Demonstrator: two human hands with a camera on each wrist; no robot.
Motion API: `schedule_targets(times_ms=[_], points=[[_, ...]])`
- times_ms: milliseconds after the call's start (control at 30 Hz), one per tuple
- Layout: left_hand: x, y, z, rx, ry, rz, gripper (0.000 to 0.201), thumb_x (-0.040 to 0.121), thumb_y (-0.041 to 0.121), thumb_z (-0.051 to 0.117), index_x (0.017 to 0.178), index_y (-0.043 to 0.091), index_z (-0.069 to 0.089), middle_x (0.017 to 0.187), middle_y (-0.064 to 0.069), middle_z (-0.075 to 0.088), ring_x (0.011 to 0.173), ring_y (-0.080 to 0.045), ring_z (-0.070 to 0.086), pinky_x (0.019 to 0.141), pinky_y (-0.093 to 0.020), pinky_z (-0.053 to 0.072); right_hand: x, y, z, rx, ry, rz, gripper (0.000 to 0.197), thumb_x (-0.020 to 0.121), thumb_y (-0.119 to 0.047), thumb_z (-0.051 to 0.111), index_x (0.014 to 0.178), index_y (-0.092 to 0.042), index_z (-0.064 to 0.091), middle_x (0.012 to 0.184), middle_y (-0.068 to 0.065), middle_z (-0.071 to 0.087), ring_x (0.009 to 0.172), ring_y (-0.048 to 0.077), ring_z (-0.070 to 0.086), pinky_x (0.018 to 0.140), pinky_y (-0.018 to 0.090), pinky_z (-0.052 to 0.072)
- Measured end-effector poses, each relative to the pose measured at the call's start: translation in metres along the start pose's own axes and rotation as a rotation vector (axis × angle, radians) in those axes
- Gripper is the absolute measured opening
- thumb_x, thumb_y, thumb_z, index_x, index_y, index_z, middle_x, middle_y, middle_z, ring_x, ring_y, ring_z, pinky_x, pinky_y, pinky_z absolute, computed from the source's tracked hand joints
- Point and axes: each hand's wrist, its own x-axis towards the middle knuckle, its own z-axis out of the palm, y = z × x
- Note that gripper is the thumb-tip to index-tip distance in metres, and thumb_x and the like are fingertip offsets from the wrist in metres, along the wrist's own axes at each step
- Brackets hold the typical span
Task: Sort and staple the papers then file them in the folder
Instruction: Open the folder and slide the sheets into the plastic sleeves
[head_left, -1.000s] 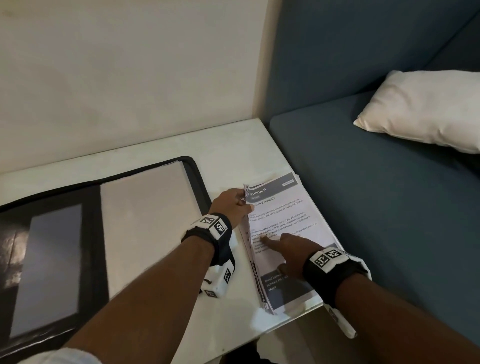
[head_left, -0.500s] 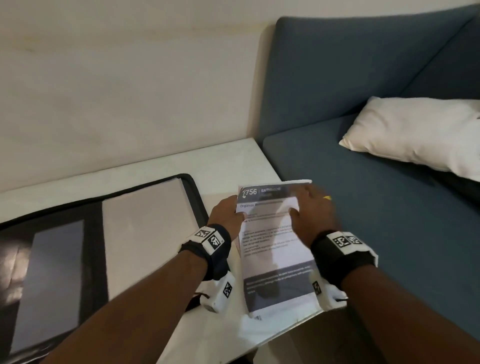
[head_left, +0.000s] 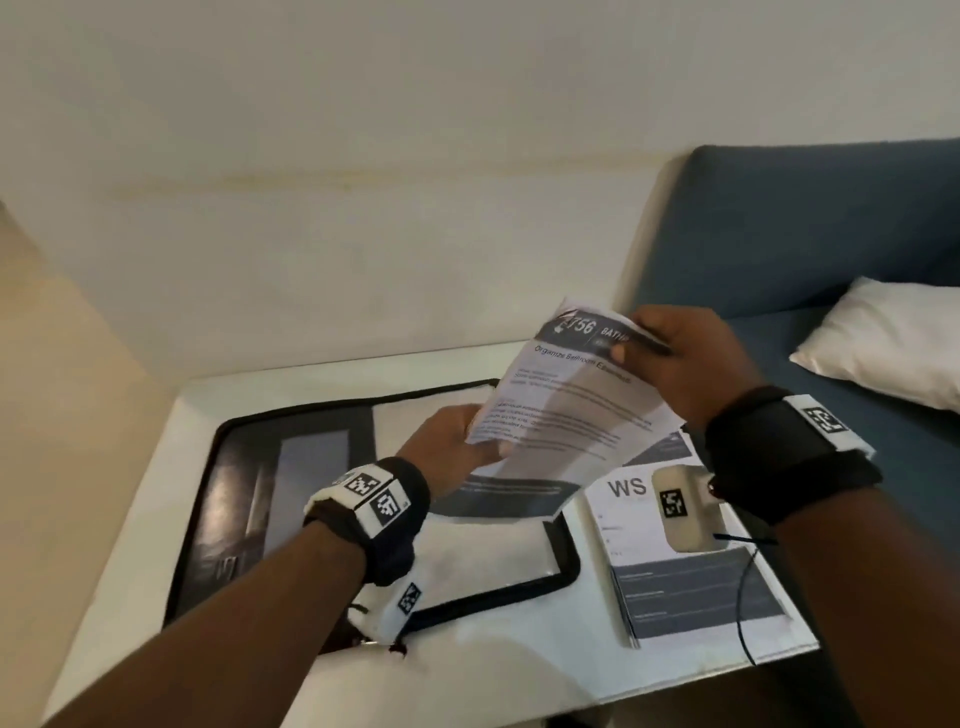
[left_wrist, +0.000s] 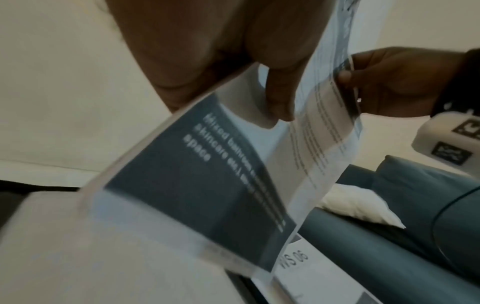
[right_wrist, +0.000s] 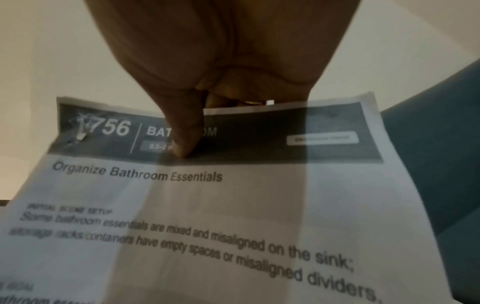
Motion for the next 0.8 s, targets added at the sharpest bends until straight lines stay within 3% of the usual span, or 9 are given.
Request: schedule_targets(times_ms=[67,133,233,300,400,467,533,667,800], points=[[-0.011,-0.018,-0.016,0.022,0.037,-0.024,0.015,0.095,0.022,0.062,0.107,0.016,0.068,0.11,-0.007,0.071,0.101,-0.025,0.066,0.097,-0.049,0.05,0.009,-0.01,0.008,0.009,0.017,-0.03,0.015,0.09,-0.018,0.066,0.076,-0.023,0.062,0.067,-0.008,0.059,0.068,0.018,0.058,0.059,0.027,0.038],[-0.021,-0.032,-0.034,-0.065,0.126,-0.038,0.009,0.094,0.024,0.061,0.099,0.022,0.068,0.105,-0.007,0.073,0.098,-0.027,0.068,0.095,-0.05,0.051,0.017,-0.012,0.021,0.005,0.134,0.013,0.009,0.088,-0.022,0.069,0.092,-0.028,0.064,0.085,-0.009,0.066,0.085,0.019,0.063,0.073,0.029,0.047],[-0.027,-0.041,-0.055,-0.18,0.308,-0.069,0.012,0.096,0.017,0.06,0.103,0.015,0.069,0.103,-0.005,0.073,0.097,-0.027,0.068,0.092,-0.044,0.053,0.019,-0.003,0.045,0.201,0.362,0.15,0.06,0.081,-0.034,0.078,0.133,-0.022,0.049,0.132,-0.005,0.056,0.12,0.015,0.053,0.101,0.034,0.043],[-0.028,-0.042,-0.066,-0.303,0.412,-0.076,0.015,0.095,0.014,0.061,0.108,0.013,0.07,0.106,-0.004,0.073,0.1,-0.024,0.068,0.093,-0.04,0.053,0.019,-0.006,0.066,0.595,0.178,0.344,0.083,0.079,-0.039,0.079,0.146,-0.019,0.035,0.144,0.0,0.047,0.126,0.016,0.049,0.102,0.037,0.044],[-0.028,-0.04,-0.072,-0.407,0.509,-0.075,0.017,0.096,0.013,0.06,0.111,0.014,0.069,0.106,0.001,0.073,0.1,-0.017,0.068,0.083,-0.021,0.053,0.024,-0.023,0.096,0.932,-0.204,0.522,0.047,0.092,-0.025,0.066,0.135,-0.014,0.051,0.123,0.009,0.067,0.104,0.028,0.068,0.085,0.045,0.057],[-0.025,-0.041,-0.073,-0.415,0.569,-0.078,0.016,0.096,0.013,0.06,0.109,0.013,0.069,0.103,0.003,0.072,0.095,-0.015,0.067,0.076,-0.017,0.052,0.036,-0.028,0.118,0.839,-0.18,0.45,0.025,0.096,-0.015,0.059,0.12,-0.008,0.065,0.115,0.013,0.071,0.1,0.032,0.069,0.088,0.049,0.057],[-0.021,-0.045,-0.071,-0.344,0.604,-0.108,0.016,0.097,0.014,0.058,0.11,0.013,0.066,0.105,0.002,0.07,0.094,-0.016,0.065,0.076,-0.022,0.052,0.047,-0.031,0.139,0.68,-0.098,0.413,0.022,0.097,-0.015,0.055,0.113,-0.006,0.068,0.111,0.013,0.071,0.102,0.033,0.066,0.093,0.052,0.053],[-0.009,-0.06,-0.059,-0.275,0.53,-0.18,0.027,0.096,0.011,0.055,0.122,0.014,0.061,0.12,0.0,0.066,0.105,-0.02,0.062,0.094,-0.039,0.052,0.053,-0.037,0.181,0.46,-0.012,0.432,0.024,0.101,-0.016,0.042,0.109,-0.001,0.06,0.11,0.016,0.064,0.099,0.033,0.059,0.091,0.048,0.05],[0.004,-0.079,-0.056,-0.239,0.529,-0.229,0.031,0.096,0.005,0.054,0.124,0.015,0.06,0.119,0.002,0.064,0.105,-0.017,0.06,0.09,-0.03,0.049,0.053,-0.029,0.204,0.403,0.01,0.432,0.019,0.099,-0.009,0.044,0.111,-0.005,0.058,0.107,0.009,0.06,0.096,0.026,0.055,0.087,0.039,0.048]])
